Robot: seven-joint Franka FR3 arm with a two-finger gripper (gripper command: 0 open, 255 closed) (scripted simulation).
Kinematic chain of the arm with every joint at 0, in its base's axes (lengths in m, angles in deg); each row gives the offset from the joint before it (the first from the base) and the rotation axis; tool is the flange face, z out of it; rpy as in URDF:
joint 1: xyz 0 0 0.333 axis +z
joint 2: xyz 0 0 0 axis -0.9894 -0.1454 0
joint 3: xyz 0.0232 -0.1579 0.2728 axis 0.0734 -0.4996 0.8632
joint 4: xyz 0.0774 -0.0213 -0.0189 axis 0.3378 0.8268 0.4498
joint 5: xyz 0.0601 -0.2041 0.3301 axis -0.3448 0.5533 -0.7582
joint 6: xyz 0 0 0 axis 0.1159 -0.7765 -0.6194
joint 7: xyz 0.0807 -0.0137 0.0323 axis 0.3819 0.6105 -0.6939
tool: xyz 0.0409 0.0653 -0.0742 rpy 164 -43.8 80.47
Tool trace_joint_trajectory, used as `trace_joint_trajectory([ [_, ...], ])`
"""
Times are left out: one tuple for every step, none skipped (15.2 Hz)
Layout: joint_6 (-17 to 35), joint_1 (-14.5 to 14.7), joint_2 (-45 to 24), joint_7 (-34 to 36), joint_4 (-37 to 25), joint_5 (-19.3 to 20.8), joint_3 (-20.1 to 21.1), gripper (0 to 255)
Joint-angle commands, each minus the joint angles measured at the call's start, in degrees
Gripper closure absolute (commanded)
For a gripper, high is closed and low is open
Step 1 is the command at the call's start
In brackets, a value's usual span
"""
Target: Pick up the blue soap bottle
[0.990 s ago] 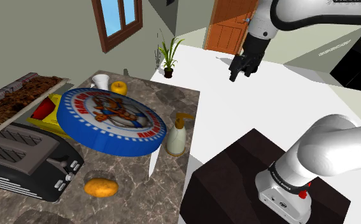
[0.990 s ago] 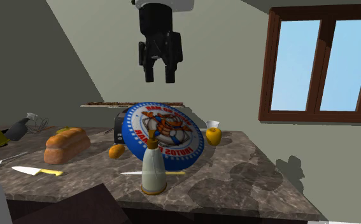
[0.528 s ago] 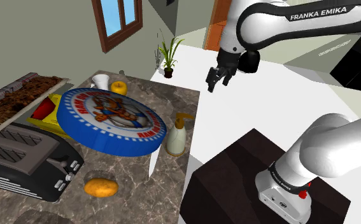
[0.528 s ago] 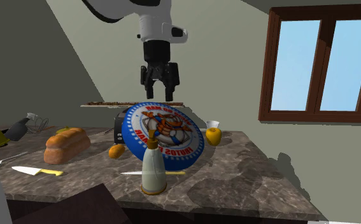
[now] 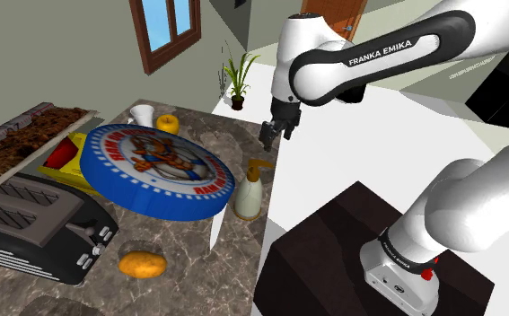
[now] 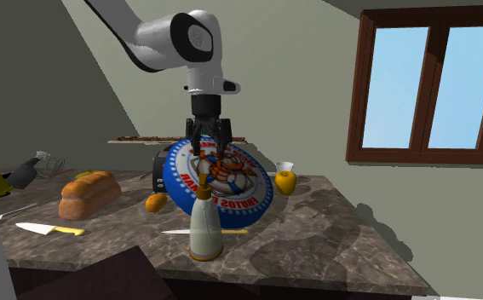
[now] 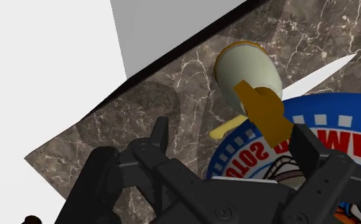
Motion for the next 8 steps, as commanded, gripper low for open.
trace_joint_trajectory([
  [2.24,0.68,-4.00,0.95,-1.36,0.52,1.32,0],
  [3.27,1.00,-6.03,1.50,-2.10,0.92,1.95,0],
  [4.26,1.33,-8.07,2.08,-2.90,1.38,2.56,0],
  [5.20,1.67,-10.12,2.69,-3.75,1.92,3.14,0],
  [6.08,2.03,-12.19,3.33,-4.66,2.53,3.67,0],
  [6.62,2.28,-13.55,3.76,-5.28,2.96,4.00,0],
  [7.41,2.29,-14.07,3.91,-4.99,3.14,3.99,0],
  [8.20,2.29,-14.61,4.06,-4.72,3.33,4.00,0],
])
